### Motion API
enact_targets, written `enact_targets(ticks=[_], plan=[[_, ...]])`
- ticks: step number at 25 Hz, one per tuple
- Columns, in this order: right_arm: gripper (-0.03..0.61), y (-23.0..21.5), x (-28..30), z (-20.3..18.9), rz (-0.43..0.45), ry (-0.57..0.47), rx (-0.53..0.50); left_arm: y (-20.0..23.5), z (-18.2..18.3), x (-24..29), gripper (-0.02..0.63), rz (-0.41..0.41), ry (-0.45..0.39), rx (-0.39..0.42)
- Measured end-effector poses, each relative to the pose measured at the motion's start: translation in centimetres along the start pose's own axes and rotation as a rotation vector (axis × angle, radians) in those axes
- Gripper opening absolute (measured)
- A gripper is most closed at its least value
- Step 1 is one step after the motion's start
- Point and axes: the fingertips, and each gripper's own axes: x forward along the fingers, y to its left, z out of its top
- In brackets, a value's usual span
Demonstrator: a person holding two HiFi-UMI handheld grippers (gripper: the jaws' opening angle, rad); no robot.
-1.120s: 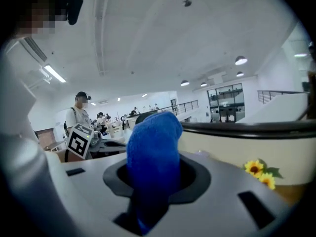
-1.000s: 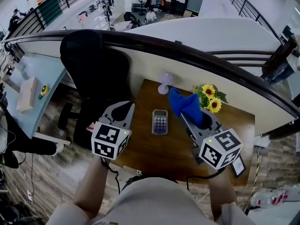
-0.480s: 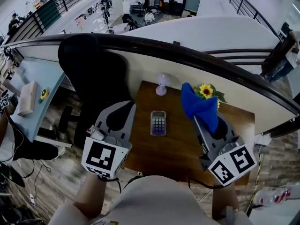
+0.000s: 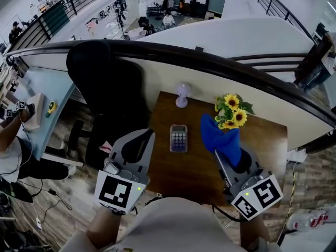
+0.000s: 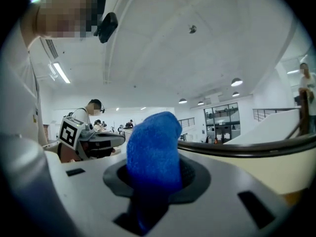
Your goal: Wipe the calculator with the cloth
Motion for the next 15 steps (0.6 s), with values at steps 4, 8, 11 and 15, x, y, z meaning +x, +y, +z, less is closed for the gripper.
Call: enact_targets(ticks=[4,8,11,15], plan=[[0.127,0.5,-0.1,-2.4,0.015,0.056,0.034,-1.1,-2.3,-0.2,0.003,-0.020,0.057,-0.016],[0.129,0.2,-0.3,-2.4,0.010,0.058,0.039,-1.4,-2.7,-0.6,0.003,-0.021,0.072,-0.028],[0.127,-0.2,-0.2,-2.1,0.001,0.054,0.033,-1.3,-2.5,-0.6,0.003,-0.020,0.069,-0.025],[0.129,-0.4,-0.2,-1.8,0.004,0.041,0.050,-1.1,-2.5,-0.7,0.003,-0.019,0.068,-0.016]])
